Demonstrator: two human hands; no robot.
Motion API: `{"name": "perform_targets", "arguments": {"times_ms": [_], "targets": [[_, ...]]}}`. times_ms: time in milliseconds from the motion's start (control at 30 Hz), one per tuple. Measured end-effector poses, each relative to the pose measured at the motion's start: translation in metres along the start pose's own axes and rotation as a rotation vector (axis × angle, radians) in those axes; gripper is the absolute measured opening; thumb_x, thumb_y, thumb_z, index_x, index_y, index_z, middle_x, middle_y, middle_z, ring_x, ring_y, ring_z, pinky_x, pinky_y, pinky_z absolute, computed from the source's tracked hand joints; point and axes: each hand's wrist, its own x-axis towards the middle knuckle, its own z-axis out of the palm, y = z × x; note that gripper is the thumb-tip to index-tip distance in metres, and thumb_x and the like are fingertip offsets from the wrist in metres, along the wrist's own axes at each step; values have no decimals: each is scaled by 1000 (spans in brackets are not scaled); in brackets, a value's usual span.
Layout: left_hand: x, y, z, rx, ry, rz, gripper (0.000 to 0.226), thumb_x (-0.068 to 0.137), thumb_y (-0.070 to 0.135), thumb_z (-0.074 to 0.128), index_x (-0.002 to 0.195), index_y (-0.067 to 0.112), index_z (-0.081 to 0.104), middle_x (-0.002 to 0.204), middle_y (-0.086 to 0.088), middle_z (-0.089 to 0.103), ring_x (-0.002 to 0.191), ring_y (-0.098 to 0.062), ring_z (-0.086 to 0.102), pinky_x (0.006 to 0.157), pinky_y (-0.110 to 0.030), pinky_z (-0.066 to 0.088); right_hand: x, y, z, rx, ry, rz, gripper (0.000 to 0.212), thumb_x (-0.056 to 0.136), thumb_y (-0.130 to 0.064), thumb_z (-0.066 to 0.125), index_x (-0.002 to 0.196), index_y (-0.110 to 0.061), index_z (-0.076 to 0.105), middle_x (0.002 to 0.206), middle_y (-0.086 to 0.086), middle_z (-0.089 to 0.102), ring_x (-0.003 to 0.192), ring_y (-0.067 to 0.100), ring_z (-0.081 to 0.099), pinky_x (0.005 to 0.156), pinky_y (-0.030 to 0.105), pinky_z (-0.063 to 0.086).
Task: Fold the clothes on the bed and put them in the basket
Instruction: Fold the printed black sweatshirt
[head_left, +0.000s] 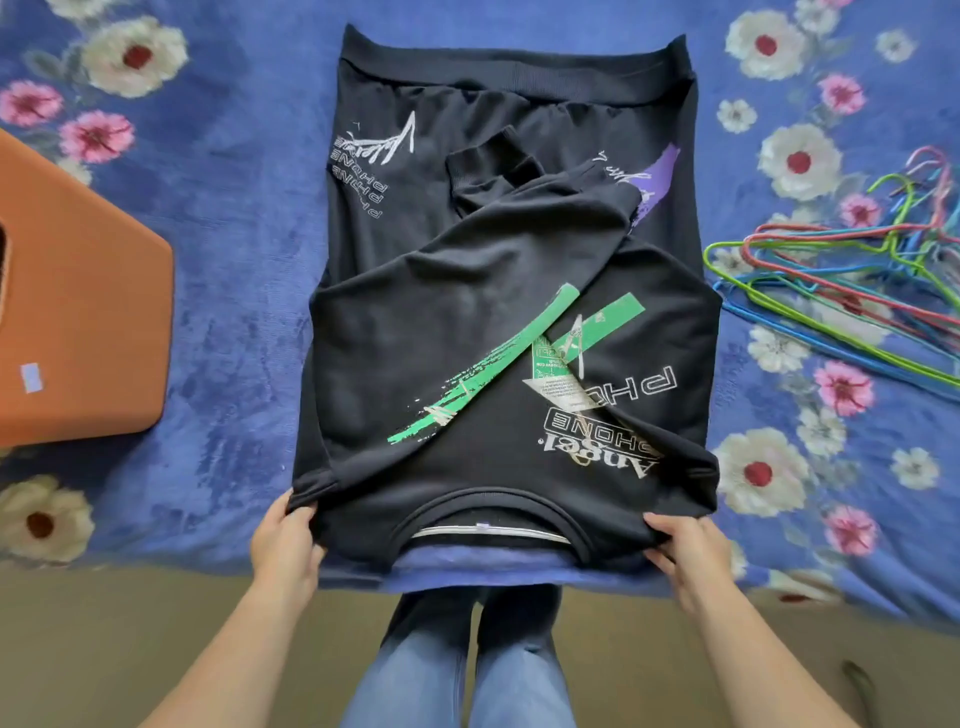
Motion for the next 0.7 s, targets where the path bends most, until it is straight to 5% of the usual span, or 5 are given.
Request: {"name": "perform_targets", "arguments": {"times_ms": [133, 200, 300, 400, 700], "targets": [[2, 8, -7, -348, -222, -180, 21, 50, 15, 61, 68, 20, 71, 103, -5, 66, 98, -28, 61, 91, -38, 44, 2, -9, 1, 572, -97, 100, 37, 75, -32, 67, 106, -12, 63, 101, 5, 68, 88, 23, 66, 79, 35, 51], [-2, 11, -4, -247, -288, -149, 19, 67, 24, 65, 86, 20, 71, 105, -3, 71, 98, -26, 66, 92, -43, 47, 7, -23, 5, 599, -92, 49, 59, 75, -53, 69, 117, -12, 66, 108, 8, 73, 99, 27, 69, 91, 41, 52], [1, 11, 2, -14, -247, -78, 32, 85, 26, 72, 114, 14, 64, 108, -4, 73, 97, -22, 70, 83, -39, 54, 21, -34, 12, 365, -51, 31, 67, 63, -41, 78, 122, -10, 66, 108, 11, 71, 95, 29, 69, 82, 40, 56], [0, 9, -2, 90, -133, -1, 17, 86, 7, 69, 102, 11, 66, 103, -6, 71, 90, -23, 67, 74, -33, 54, 24, -32, 5, 39, -4, -5, 30, 69, -9, 72, 99, -6, 66, 97, 14, 67, 84, 28, 61, 60, 31, 51], [-55, -4, -46, 173, 48, -147, 21, 86, -6, 63, 104, 4, 60, 104, -12, 63, 78, -22, 58, 63, -30, 46, -14, 20, -53, -709, 146, -18, 15, 72, -15, 75, 73, -8, 61, 101, 21, 67, 89, 39, 63, 78, 51, 56]]}}
